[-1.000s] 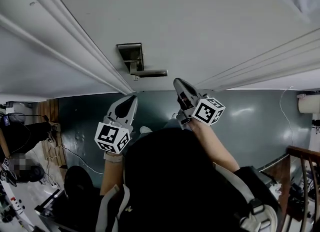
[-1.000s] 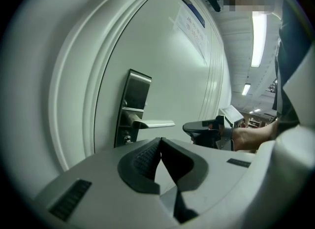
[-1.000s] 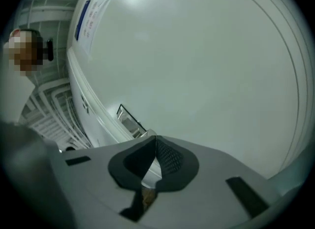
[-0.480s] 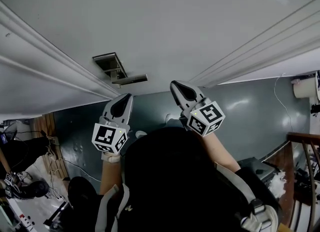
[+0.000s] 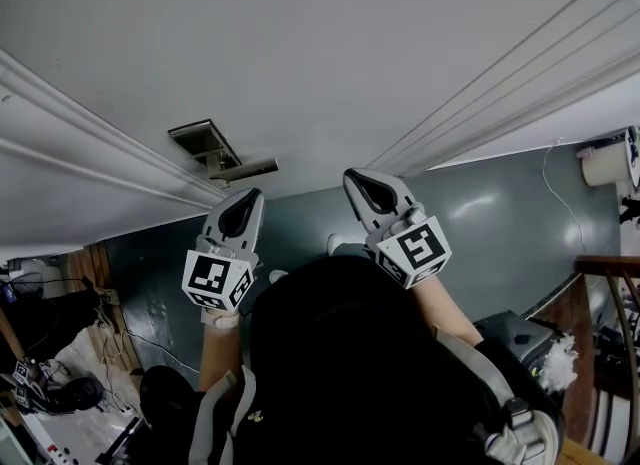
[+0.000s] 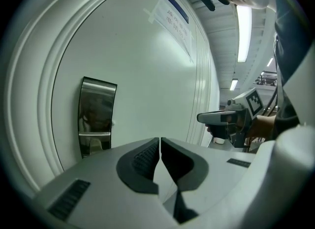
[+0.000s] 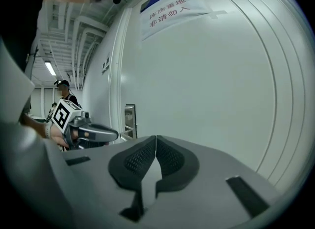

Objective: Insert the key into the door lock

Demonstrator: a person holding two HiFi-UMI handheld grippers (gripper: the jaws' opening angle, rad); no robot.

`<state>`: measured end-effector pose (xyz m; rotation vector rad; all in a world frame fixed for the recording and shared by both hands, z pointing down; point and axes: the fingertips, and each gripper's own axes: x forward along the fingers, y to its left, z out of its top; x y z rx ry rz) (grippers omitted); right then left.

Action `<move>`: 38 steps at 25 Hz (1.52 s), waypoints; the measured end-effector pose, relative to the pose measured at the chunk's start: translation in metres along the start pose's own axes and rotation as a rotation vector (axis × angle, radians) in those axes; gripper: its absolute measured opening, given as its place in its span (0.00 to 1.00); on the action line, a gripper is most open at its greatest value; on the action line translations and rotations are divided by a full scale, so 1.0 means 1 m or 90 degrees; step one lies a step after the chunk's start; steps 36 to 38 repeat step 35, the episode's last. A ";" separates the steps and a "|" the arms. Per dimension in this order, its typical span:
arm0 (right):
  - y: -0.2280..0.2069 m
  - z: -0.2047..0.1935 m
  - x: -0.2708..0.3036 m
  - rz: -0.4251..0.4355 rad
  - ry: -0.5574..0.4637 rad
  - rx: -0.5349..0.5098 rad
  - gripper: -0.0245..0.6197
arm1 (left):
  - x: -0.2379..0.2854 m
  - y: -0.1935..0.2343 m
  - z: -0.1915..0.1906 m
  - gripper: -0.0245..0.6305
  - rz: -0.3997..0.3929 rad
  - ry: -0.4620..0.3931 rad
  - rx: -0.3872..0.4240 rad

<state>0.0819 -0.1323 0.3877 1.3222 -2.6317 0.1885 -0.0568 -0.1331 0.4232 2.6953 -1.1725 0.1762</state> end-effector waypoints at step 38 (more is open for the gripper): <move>-0.020 -0.021 0.011 0.053 0.035 0.012 0.07 | 0.005 -0.003 -0.012 0.05 0.061 0.008 -0.014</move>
